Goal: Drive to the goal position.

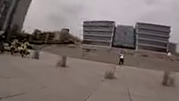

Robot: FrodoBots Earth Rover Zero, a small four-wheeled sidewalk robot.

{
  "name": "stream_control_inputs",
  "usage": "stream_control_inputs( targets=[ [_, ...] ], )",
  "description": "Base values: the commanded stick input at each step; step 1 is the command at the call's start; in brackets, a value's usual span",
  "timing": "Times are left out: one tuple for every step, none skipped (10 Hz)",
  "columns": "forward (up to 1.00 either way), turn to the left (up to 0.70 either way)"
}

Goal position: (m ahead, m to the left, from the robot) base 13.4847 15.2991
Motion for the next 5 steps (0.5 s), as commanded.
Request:
stream_control_inputs(
  targets=[
    [0.85,0.00],
    [0.85,0.00],
    [0.85,0.00],
    [0.85,0.00],
    [0.85,0.00]
  ],
)
